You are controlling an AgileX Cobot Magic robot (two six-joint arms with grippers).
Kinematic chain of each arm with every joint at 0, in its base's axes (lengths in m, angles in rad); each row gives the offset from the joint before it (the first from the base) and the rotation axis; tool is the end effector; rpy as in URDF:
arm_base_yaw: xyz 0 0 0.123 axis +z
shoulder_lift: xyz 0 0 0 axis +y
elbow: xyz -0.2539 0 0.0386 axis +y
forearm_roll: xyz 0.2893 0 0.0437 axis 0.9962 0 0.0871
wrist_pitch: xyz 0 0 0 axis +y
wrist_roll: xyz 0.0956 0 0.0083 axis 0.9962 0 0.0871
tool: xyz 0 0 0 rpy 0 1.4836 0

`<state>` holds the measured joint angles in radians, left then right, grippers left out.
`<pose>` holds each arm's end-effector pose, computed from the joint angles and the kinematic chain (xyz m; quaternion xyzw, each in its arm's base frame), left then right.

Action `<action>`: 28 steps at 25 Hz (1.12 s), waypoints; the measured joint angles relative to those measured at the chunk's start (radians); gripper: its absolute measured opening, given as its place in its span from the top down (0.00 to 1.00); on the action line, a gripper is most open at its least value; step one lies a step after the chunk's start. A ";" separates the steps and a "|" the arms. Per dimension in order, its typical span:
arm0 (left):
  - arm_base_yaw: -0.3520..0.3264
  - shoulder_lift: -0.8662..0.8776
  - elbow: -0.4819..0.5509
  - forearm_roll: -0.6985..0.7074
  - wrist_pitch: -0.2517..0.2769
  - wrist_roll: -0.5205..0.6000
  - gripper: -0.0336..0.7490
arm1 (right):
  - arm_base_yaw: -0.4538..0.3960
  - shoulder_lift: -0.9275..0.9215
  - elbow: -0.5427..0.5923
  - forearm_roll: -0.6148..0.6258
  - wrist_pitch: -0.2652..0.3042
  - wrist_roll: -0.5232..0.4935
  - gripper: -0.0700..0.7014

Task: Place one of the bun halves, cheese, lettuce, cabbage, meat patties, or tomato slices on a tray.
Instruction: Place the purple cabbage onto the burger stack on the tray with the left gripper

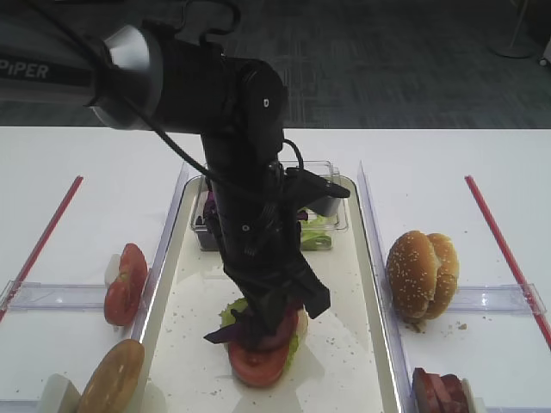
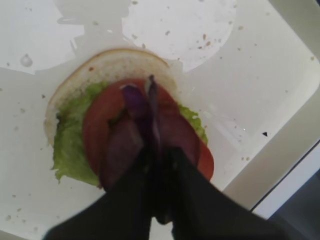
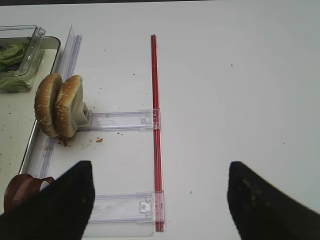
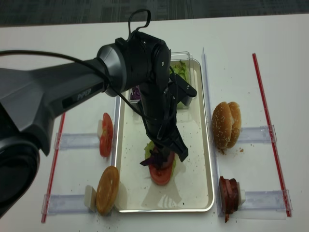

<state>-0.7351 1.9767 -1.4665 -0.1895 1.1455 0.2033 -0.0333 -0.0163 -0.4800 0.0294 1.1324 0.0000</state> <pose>0.2933 -0.2874 0.1434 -0.4154 -0.9055 0.0835 0.0216 0.0610 0.0005 0.2836 0.0135 0.8721 0.0065 0.4891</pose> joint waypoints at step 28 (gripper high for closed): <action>0.000 0.002 0.000 0.005 0.008 0.002 0.43 | 0.000 0.000 0.000 0.000 0.000 0.000 0.17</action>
<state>-0.7351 1.9788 -1.4665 -0.1849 1.1539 0.2049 -0.0333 -0.0163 -0.4800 0.0294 1.1324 0.0000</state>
